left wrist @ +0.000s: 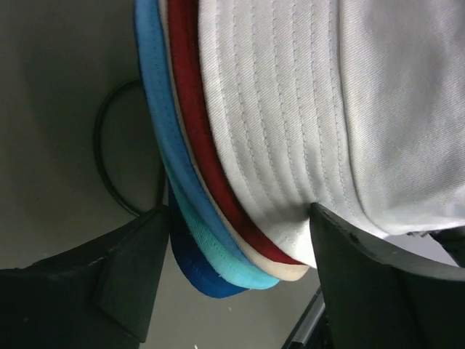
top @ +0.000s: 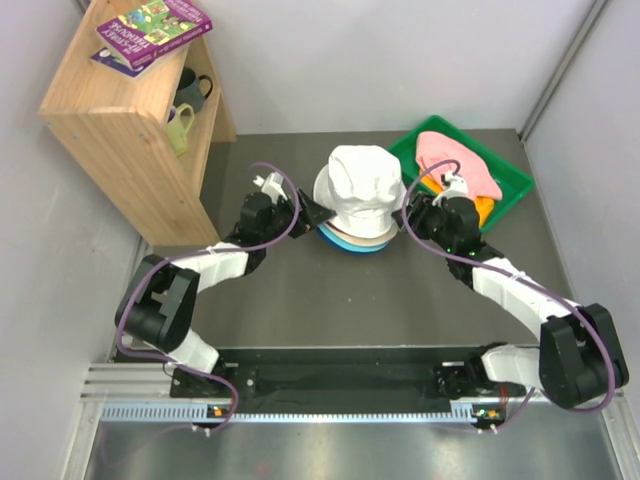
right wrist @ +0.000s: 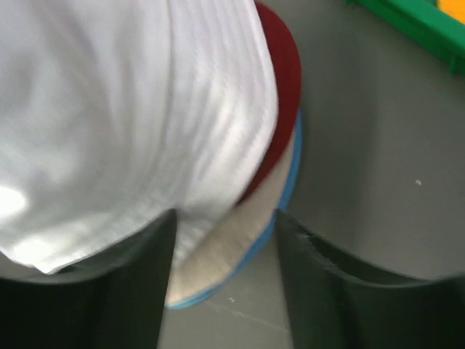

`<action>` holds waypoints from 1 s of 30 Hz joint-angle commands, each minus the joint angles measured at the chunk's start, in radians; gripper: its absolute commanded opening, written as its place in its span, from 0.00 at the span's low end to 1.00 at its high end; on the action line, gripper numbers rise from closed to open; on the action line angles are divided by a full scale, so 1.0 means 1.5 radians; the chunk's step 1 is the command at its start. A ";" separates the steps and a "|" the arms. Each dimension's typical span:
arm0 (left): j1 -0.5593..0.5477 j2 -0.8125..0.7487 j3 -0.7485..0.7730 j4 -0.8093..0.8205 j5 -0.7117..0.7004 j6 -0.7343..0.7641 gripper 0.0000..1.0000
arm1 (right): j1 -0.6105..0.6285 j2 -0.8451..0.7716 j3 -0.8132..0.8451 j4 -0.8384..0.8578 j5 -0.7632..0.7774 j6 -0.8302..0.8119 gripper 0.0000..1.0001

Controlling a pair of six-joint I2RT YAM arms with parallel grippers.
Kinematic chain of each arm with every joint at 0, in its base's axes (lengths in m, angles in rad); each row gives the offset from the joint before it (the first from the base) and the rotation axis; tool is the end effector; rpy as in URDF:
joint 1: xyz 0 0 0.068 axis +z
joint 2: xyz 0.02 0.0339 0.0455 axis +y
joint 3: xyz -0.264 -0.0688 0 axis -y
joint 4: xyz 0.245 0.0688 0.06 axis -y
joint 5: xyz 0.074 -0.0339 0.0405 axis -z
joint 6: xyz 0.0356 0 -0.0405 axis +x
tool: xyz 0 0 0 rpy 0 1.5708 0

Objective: Stack the hats

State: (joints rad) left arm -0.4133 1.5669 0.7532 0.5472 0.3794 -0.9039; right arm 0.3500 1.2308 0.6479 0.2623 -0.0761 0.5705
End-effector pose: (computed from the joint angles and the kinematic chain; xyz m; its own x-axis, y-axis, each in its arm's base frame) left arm 0.3007 -0.1463 0.2124 -0.6994 -0.4902 -0.5201 0.2436 0.5205 -0.8183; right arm 0.2559 0.0963 0.2431 -0.4704 0.4015 -0.7858 -0.1849 0.8259 0.5327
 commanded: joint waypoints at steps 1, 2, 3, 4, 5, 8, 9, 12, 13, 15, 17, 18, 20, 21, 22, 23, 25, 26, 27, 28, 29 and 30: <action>0.037 0.001 0.037 -0.088 -0.037 0.060 0.85 | -0.031 -0.057 0.014 -0.132 -0.031 -0.048 0.66; 0.043 -0.005 0.039 -0.089 -0.029 0.064 0.87 | -0.061 -0.067 0.022 -0.148 -0.031 -0.058 0.71; 0.049 -0.007 0.042 -0.087 -0.012 0.076 0.90 | -0.078 -0.076 0.026 -0.160 -0.034 -0.067 0.77; 0.055 -0.012 0.043 -0.084 0.000 0.082 0.91 | -0.096 -0.094 0.028 -0.173 -0.040 -0.082 0.79; 0.056 -0.020 0.046 -0.086 0.007 0.089 0.92 | -0.134 -0.104 0.031 -0.191 -0.052 -0.088 0.81; 0.056 -0.039 0.067 -0.133 0.014 0.124 0.98 | -0.215 -0.118 0.047 -0.206 -0.068 -0.103 0.86; 0.057 -0.046 0.076 -0.150 0.009 0.141 0.99 | -0.227 -0.113 0.055 -0.211 -0.070 -0.108 0.86; 0.066 -0.087 0.068 -0.189 -0.021 0.172 0.99 | -0.303 -0.064 0.101 -0.215 -0.069 -0.127 0.86; 0.073 -0.108 0.064 -0.198 -0.031 0.181 0.99 | -0.312 -0.024 0.115 -0.214 -0.067 -0.133 0.86; 0.080 -0.125 0.055 -0.225 -0.082 0.204 0.99 | -0.334 0.025 0.161 -0.206 -0.066 -0.138 0.85; 0.096 -0.144 0.052 -0.245 -0.117 0.224 0.99 | -0.346 0.102 0.208 -0.196 -0.052 -0.136 0.84; 0.101 -0.148 0.050 -0.261 -0.128 0.245 0.99 | -0.349 0.127 0.223 -0.188 -0.044 -0.135 0.83; 0.107 -0.166 0.044 -0.274 -0.173 0.267 0.99 | -0.352 0.205 0.273 -0.184 -0.030 -0.129 0.82; 0.109 -0.171 0.035 -0.277 -0.187 0.285 0.99 | -0.354 0.230 0.290 -0.180 -0.028 -0.126 0.81; 0.109 -0.183 0.029 -0.278 -0.199 0.294 0.99 | -0.353 0.277 0.306 -0.181 -0.022 -0.123 0.80; 0.110 -0.190 0.024 -0.278 -0.210 0.301 0.99 | -0.353 0.297 0.333 -0.180 -0.019 -0.119 0.80; 0.111 -0.205 0.012 -0.277 -0.232 0.316 0.99 | -0.354 0.351 0.359 -0.163 -0.007 -0.110 0.79; 0.112 -0.210 0.009 -0.277 -0.237 0.319 0.99 | -0.353 0.368 0.385 -0.168 0.001 -0.108 0.79; 0.112 -0.214 0.006 -0.276 -0.243 0.322 0.99 | -0.353 0.381 0.395 -0.171 0.006 -0.104 0.79; 0.112 -0.221 0.005 -0.275 -0.245 0.324 0.99 | -0.353 0.400 0.402 -0.168 0.013 -0.098 0.79; 0.112 -0.225 0.005 -0.274 -0.246 0.325 0.99 | -0.353 0.410 0.410 -0.162 0.015 -0.094 0.79; 0.112 -0.231 0.001 -0.275 -0.247 0.327 0.99 | -0.353 0.417 0.415 -0.153 0.016 -0.093 0.79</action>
State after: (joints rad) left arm -0.2493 1.2755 0.7692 0.1257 0.0647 -0.4660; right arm -0.1680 1.8229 1.1877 -0.0265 -0.0944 0.4080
